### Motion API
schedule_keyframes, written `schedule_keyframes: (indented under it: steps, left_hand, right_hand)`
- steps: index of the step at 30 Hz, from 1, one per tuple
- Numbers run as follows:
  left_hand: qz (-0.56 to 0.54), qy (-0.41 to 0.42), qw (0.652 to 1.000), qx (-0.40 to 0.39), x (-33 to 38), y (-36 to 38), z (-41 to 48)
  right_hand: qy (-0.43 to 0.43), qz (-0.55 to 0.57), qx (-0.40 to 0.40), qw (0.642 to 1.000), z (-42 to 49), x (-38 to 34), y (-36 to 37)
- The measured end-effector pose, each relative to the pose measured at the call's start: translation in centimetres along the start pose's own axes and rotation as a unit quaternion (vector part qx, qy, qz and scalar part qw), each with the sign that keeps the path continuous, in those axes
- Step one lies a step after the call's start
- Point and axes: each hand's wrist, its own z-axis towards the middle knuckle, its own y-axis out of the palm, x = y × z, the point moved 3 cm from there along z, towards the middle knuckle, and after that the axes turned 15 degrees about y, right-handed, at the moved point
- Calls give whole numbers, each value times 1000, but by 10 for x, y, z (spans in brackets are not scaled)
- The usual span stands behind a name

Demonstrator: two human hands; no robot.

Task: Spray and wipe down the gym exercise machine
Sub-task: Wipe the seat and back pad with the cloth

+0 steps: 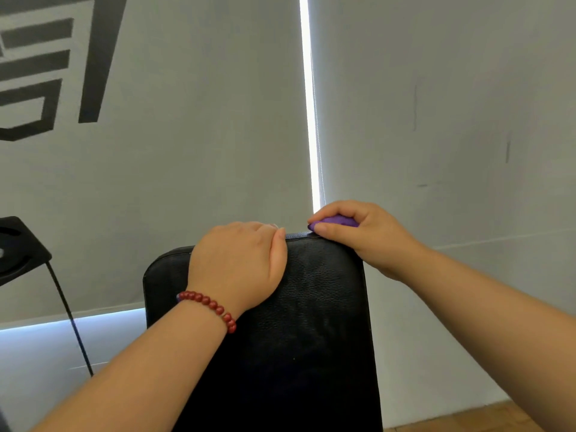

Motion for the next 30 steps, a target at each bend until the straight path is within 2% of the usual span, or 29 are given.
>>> schedule_keyframes:
  steps: [4,7,10,13,15,16,19,22,26,30]
  left_hand:
    - [-13,-3,1000,12,0,1,0]
    - [-8,3,1000,19,0,0,0]
    - [-1,16,1000,27,0,1,1]
    - [2,57,997,49,5,5,-1]
    - [3,83,996,37,9,4,-1]
    - [6,90,996,21,10,4,-1]
    - [-17,66,997,-29,18,1,8]
    - [-53,19,998,-40,38,4,22]
    - [-7,22,1000,6,48,15,20]
    - [5,30,999,27,48,19,16]
  right_hand:
    - [54,148,3,987,9,7,5]
    - [37,253,94,962,-5,23,7]
    - [6,247,170,954,-14,30,11]
    - [37,277,138,950,-5,26,10]
    - [53,305,116,944,-4,26,11]
    - [48,296,129,945,-7,28,10]
    - [4,248,196,949,-28,38,11]
    - [-6,289,190,938,-32,42,10]
    - [46,301,140,942,-12,38,8]
    - [43,326,186,926,-25,46,12]
